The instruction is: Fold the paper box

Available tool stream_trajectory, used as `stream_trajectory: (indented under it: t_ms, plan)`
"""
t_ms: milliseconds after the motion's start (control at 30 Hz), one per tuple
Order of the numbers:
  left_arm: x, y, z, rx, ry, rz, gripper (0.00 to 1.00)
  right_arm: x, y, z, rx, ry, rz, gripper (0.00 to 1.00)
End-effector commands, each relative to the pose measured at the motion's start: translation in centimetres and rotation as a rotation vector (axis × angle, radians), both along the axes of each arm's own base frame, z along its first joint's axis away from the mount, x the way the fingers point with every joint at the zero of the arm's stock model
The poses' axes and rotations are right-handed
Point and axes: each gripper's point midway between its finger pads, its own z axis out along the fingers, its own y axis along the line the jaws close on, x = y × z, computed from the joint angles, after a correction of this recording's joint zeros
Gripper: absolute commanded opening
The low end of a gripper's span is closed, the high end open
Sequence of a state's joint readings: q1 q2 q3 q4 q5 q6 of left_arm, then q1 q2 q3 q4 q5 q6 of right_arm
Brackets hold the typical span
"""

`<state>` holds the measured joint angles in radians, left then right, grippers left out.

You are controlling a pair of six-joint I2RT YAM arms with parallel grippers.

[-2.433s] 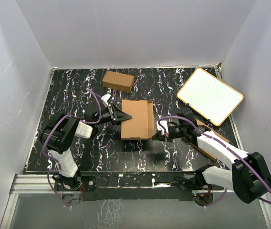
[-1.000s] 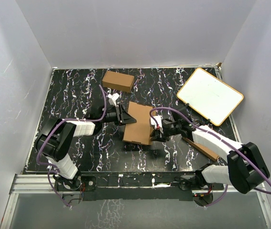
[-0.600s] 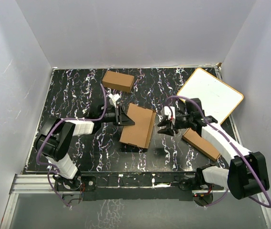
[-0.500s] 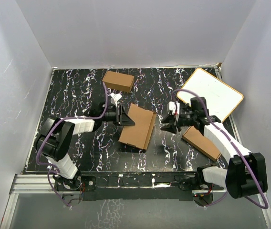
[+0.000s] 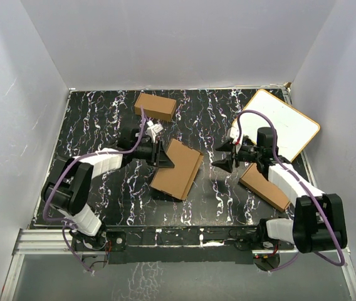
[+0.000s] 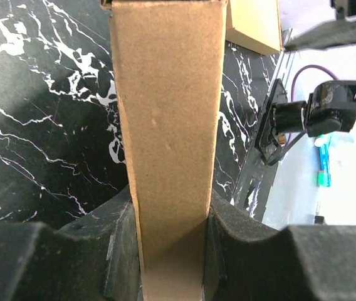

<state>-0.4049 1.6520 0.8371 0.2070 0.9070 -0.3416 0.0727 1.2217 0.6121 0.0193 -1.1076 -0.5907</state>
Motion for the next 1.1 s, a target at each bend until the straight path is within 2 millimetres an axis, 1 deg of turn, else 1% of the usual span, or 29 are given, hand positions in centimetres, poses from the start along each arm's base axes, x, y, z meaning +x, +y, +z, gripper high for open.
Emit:
stream_trajectory:
  t_ms: [0, 100, 200, 267, 367, 433, 467, 633, 767, 833, 900, 967, 1067]
  plan:
    - [-0.4, 0.7, 0.8, -0.017, -0.2, -0.034, 0.0, 1.3, 0.8, 1.1, 0.009, -0.202, 0.082, 0.67]
    - [-0.8, 0.8, 1.6, -0.032, -0.286, -0.059, 0.0, 1.7, 0.9, 0.2, 0.0, -0.228, 0.099, 0.68]
    - [-1.3, 0.8, 2.6, -0.047, -0.329, -0.099, 0.0, 1.6, 1.4, 0.6, 0.026, -0.216, 0.142, 0.68]
    - [-1.7, 0.8, 2.9, -0.049, -0.34, -0.127, 0.0, 0.6, 1.8, 1.3, 0.043, -0.205, 0.187, 0.68]
    - [-2.0, 0.8, 3.3, -0.057, -0.347, -0.159, 0.0, -1.1, 2.2, 2.5, 0.03, -0.312, 0.25, 0.69]
    - [-2.2, 0.7, 3.4, -0.061, -0.353, -0.17, 0.0, -1.8, 2.4, 2.7, 0.023, -0.35, 0.263, 0.71]
    - [-2.2, 0.7, 3.4, -0.062, -0.357, -0.174, 0.0, -1.9, 2.4, 2.6, 0.02, -0.341, 0.266, 0.71]
    - [-2.3, 0.7, 3.7, -0.068, -0.386, -0.174, 0.0, -1.6, 2.3, 2.2, -0.011, -0.362, 0.259, 0.71]
    - [-2.4, 0.5, 3.9, -0.076, -0.407, -0.177, 0.0, -1.8, 2.6, 1.9, -0.015, -0.36, 0.265, 0.72]
    - [-2.5, 0.5, 3.9, -0.082, -0.412, -0.181, 0.0, -1.8, 2.9, 1.6, -0.017, -0.347, 0.26, 0.7]
    - [-2.6, 0.4, 3.9, -0.085, -0.411, -0.185, 0.0, -1.5, 3.3, 1.8, -0.012, -0.343, 0.249, 0.67]
    - [-2.7, 0.4, 3.9, -0.086, -0.413, -0.187, 0.0, -1.1, 3.6, 2.3, 0.0, -0.338, 0.234, 0.62]
    - [-2.8, 0.4, 4.0, -0.088, -0.416, -0.189, 0.0, -0.4, 3.6, 2.6, 0.009, -0.313, 0.189, 0.54]
